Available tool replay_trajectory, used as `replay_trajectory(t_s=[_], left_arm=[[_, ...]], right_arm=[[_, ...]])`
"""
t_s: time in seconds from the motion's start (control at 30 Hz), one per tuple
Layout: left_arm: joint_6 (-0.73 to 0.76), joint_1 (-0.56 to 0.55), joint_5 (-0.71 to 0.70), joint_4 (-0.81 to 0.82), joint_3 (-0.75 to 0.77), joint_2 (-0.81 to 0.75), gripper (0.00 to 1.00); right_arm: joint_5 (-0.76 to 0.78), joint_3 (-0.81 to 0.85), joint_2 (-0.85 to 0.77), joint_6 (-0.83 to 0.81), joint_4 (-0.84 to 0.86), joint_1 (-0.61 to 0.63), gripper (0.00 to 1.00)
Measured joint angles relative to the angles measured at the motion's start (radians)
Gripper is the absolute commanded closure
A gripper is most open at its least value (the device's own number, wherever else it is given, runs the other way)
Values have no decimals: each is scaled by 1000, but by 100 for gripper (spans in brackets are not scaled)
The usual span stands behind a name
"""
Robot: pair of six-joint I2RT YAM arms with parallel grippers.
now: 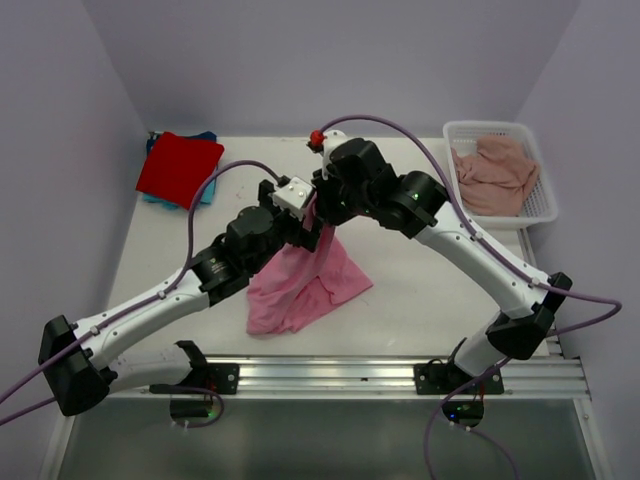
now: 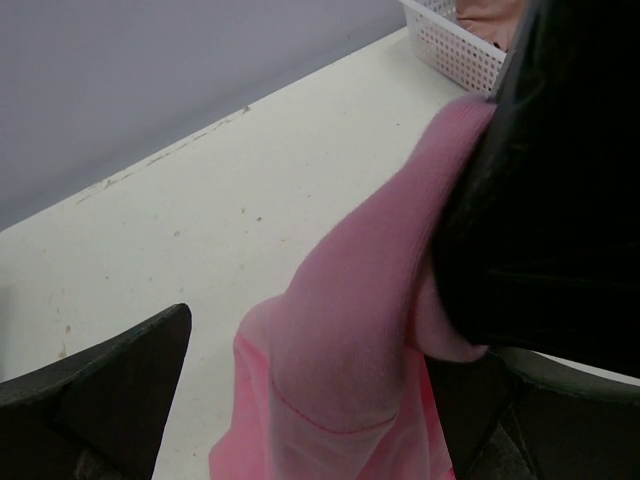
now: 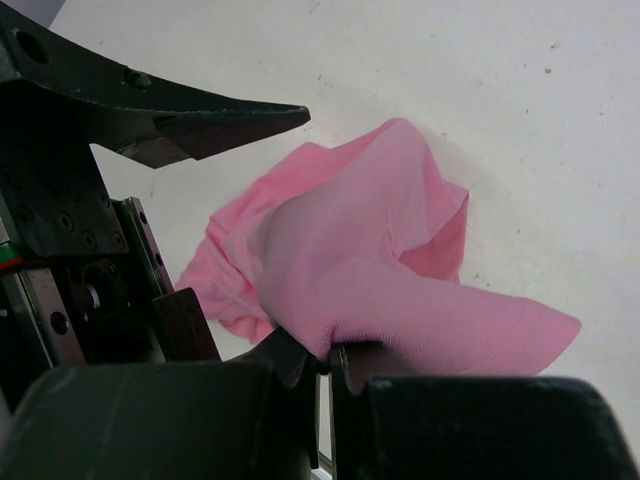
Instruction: Fold and stack the t-shirts
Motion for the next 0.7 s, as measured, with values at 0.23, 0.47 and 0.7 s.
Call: replay_trajectory(t_s=[0.23,0.47,0.7], left_arm=[[-9,-6,-38,-37,9,-11,2],[-25,-174,-131,-94,33,-10,3],[-5,-306,-85,25,114,12,1]], right_arm=[[-7,84,60,-27,-58,-3,100],[9,148,135,-42,-96,-27,100],[34,159,299,-51,-58,-47,100]])
